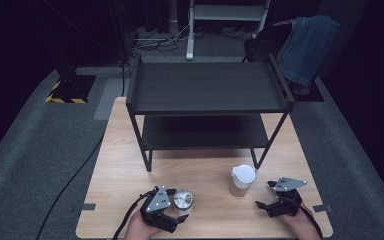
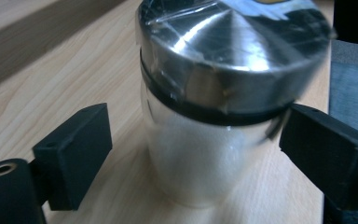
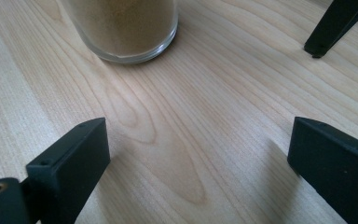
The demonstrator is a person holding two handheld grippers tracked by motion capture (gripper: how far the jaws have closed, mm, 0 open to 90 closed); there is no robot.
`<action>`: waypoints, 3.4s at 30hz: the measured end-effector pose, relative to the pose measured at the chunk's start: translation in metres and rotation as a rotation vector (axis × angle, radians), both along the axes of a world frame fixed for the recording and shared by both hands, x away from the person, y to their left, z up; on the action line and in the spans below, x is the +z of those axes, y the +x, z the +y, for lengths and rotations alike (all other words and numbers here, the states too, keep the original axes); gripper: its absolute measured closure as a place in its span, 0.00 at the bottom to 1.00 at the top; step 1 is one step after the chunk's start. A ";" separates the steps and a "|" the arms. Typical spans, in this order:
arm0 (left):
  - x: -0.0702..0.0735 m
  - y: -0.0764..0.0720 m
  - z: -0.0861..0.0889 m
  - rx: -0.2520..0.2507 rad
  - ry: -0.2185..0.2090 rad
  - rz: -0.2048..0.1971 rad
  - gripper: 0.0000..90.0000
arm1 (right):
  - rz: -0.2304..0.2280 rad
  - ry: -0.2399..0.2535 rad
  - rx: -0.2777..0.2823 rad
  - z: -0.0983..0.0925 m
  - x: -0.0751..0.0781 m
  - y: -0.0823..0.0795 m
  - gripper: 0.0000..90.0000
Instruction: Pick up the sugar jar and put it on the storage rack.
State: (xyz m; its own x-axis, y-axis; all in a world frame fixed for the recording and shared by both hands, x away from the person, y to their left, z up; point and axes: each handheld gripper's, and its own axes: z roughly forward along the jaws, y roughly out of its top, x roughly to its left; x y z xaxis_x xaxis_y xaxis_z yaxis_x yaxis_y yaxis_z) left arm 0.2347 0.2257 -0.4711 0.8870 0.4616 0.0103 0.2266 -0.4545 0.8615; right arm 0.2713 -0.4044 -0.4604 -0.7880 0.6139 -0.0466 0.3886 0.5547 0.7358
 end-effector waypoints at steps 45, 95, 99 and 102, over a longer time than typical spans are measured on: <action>-0.010 0.002 -0.013 -0.048 -0.038 -0.043 0.34 | 0.000 0.000 0.006 0.000 0.000 0.000 0.06; 0.153 0.029 -0.008 0.073 -0.086 -0.077 0.34 | 0.000 0.000 0.009 0.001 0.000 0.000 0.06; 0.166 0.030 -0.010 0.086 -0.082 -0.079 0.34 | 0.000 0.000 0.009 0.001 0.000 0.000 0.06; 0.176 0.032 -0.010 0.097 -0.086 -0.077 0.34 | 0.000 0.000 0.010 0.001 0.000 0.000 0.06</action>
State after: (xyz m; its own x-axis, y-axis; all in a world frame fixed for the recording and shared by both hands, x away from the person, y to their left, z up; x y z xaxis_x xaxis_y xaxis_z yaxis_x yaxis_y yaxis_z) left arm 0.2672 0.2158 -0.2947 0.8361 0.5476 0.0330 0.1979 -0.3571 0.9129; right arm 0.2716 -0.4030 -0.4605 -0.7942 0.6059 -0.0467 0.3828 0.5585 0.7359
